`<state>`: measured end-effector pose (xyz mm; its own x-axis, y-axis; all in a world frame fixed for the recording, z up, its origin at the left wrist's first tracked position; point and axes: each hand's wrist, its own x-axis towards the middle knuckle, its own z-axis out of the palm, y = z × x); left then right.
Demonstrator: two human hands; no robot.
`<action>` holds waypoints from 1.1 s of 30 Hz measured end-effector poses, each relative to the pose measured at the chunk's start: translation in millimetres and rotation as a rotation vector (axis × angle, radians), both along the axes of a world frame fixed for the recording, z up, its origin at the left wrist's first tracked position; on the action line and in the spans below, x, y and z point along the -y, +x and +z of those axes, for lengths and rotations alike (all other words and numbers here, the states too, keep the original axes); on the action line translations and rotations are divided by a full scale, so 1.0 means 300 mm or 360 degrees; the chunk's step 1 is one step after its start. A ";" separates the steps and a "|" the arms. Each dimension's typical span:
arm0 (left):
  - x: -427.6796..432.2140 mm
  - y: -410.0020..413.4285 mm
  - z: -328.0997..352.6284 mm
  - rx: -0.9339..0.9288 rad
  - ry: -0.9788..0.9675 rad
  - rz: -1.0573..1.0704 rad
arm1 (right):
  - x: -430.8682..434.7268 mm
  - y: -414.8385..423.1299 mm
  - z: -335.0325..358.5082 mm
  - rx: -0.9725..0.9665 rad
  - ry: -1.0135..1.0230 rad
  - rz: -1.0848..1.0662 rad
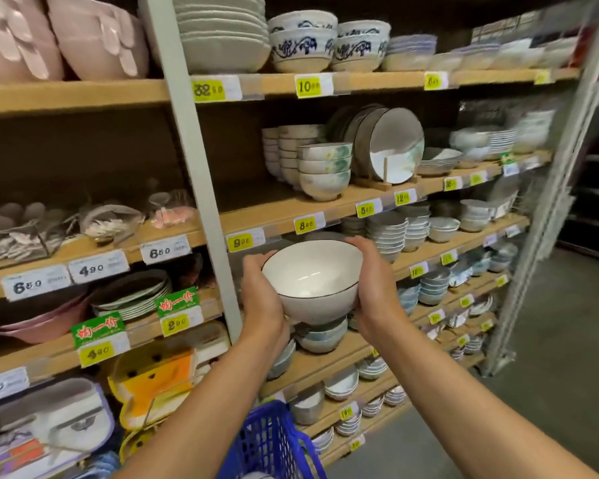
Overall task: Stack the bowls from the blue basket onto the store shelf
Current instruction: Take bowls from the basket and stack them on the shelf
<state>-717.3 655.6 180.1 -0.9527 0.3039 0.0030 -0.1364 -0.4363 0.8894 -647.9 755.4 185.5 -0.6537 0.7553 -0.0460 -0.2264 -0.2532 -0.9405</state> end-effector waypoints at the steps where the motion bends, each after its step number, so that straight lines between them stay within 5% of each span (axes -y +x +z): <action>1: -0.042 0.013 0.012 -0.0008 -0.0021 -0.0014 | -0.041 0.014 0.012 -0.0014 -0.0007 -0.0021; 14: -0.537 0.094 0.153 -0.0007 -0.0002 0.0066 | -0.553 0.070 0.149 -0.0050 0.0142 0.0064; 23: -0.669 0.007 0.215 0.0019 -0.0088 0.0166 | -0.711 -0.037 0.206 -0.0125 -0.0169 0.0253; 33: -0.723 -0.205 0.283 -0.0377 -0.0122 0.0145 | -0.839 -0.231 0.303 -0.0164 -0.0271 0.0391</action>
